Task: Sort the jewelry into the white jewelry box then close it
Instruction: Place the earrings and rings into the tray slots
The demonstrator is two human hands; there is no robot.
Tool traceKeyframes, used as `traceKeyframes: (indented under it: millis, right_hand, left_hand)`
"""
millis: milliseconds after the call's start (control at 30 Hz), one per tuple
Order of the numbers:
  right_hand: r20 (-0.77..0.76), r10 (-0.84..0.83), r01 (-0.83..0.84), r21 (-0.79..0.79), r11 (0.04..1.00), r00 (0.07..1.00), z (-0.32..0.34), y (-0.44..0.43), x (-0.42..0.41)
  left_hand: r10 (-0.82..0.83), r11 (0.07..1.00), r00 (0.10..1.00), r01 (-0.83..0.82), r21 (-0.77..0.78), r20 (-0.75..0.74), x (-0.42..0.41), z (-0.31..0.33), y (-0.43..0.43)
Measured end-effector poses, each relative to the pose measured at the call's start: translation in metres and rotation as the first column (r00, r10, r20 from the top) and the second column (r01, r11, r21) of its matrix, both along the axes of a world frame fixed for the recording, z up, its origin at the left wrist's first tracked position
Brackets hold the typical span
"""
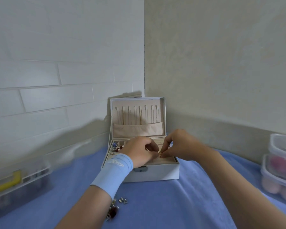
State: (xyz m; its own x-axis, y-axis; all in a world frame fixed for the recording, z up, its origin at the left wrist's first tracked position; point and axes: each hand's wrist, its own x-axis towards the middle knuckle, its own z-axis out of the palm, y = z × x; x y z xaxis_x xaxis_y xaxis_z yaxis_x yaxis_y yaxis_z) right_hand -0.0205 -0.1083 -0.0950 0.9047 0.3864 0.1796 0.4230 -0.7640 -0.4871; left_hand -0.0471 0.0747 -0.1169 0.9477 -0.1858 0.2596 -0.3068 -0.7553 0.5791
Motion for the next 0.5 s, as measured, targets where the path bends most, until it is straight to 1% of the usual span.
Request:
traceKeyframes:
  millis: [133, 233, 300, 367, 433, 500]
  right_hand:
    - [-0.03, 0.012, -0.013, -0.026, 1.0, 0.999, 0.002, -0.002, -0.004]
    - [-0.061, 0.017, -0.022, -0.083, 0.996, 0.998, 0.005, -0.004, -0.003]
    - [-0.053, 0.01, -0.014, -0.078, 0.997, 0.999, 0.004, -0.005, -0.001]
    - [-0.026, 0.009, -0.011, -0.082, 0.997, 1.0, 0.002, -0.003, 0.001]
    - [-0.012, 0.022, -0.023, -0.117, 0.993, 1.0, 0.001, 0.0, 0.001]
    - [-0.013, 0.034, -0.035, -0.15, 0.988, 0.999, 0.002, 0.001, 0.001]
  left_hand:
    - [0.011, 1.0, 1.0, -0.011, 0.016, -0.015, -0.004, -0.006, -0.002]
    - [0.024, 0.996, 1.0, -0.024, 0.082, 0.003, -0.006, -0.007, -0.004]
    - [0.03, 0.992, 0.999, -0.033, 0.124, 0.026, -0.007, -0.009, -0.005]
    - [-0.002, 0.989, 0.999, -0.005, 0.15, 0.05, -0.006, -0.012, -0.004]
    - [-0.043, 0.984, 0.997, 0.031, 0.177, 0.064, -0.006, -0.013, -0.004]
    - [-0.047, 0.978, 0.997, 0.032, 0.207, 0.066, -0.009, -0.012, -0.005]
